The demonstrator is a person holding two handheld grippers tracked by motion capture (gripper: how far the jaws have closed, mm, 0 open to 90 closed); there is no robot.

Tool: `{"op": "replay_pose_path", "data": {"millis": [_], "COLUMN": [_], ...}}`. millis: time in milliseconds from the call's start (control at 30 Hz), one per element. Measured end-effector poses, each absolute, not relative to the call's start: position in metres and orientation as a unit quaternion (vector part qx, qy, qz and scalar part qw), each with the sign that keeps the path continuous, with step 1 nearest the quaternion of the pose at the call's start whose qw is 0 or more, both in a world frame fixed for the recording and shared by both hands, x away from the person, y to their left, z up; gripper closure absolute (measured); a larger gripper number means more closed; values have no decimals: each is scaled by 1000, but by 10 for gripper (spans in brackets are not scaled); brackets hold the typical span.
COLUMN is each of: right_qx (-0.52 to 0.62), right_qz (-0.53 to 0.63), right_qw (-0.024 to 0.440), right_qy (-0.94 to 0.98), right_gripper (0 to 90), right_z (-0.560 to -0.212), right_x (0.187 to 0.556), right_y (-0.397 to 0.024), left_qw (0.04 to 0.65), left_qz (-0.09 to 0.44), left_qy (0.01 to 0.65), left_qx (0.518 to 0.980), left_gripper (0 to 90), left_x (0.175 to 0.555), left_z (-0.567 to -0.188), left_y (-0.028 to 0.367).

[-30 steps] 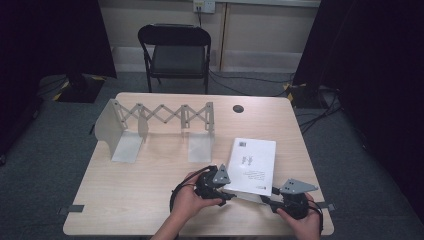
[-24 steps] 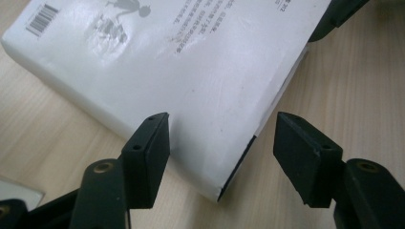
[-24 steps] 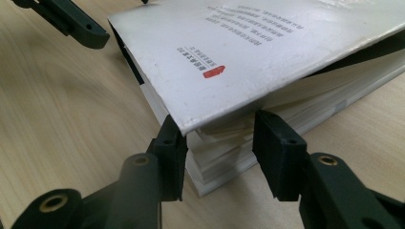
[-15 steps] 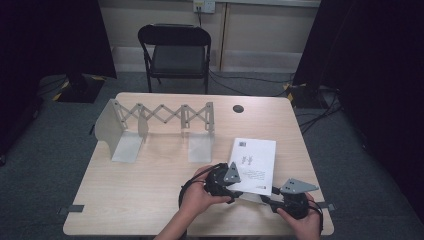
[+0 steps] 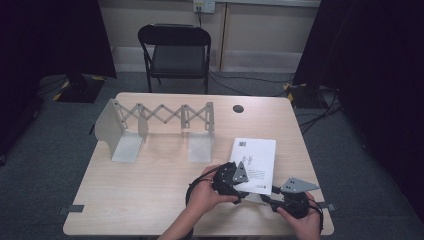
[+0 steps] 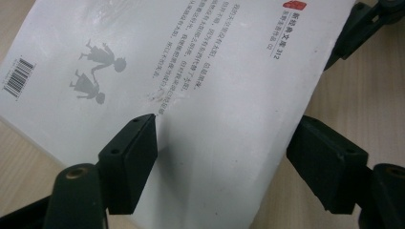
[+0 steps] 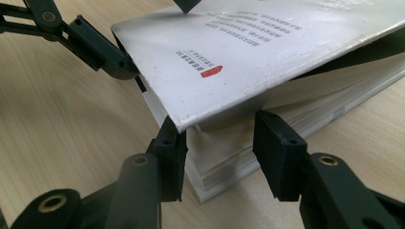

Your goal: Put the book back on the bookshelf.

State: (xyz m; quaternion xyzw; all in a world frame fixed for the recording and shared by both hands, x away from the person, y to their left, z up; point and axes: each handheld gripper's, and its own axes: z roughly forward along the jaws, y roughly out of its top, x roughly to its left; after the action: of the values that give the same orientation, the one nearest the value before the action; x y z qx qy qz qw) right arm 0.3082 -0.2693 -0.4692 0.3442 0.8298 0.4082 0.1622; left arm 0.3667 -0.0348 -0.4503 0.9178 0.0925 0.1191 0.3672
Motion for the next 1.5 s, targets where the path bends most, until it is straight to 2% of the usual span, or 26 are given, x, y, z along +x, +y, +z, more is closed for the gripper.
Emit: {"op": "replay_pose_path", "data": {"millis": [367,700,1133,1300,1500], "right_qx": [346,346,356,359,363], "right_qz": [414,418,423,423,431], "right_qw": [162,164,156,153,141], "right_qy": [826,823,818,817,814], "right_gripper": [562,562,566,567,555], "right_z": [-467,-464,-461,-461,-462], "right_x": [309,309,310,311,312], "right_y": [-269,-268,-267,-267,-270], "left_qw": [375,361,362,366,354], "left_qz": [132,149,178,181,202], "left_qy": [98,101,117,121,77], "left_qx": [912,915,907,905,910], "left_gripper": [179,39,15,35,211], "left_x": [368,368,374,373,362], "left_z": [-455,-460,-465,-466,-457], "left_y": [-40,-49,-55,-55,-55]}}
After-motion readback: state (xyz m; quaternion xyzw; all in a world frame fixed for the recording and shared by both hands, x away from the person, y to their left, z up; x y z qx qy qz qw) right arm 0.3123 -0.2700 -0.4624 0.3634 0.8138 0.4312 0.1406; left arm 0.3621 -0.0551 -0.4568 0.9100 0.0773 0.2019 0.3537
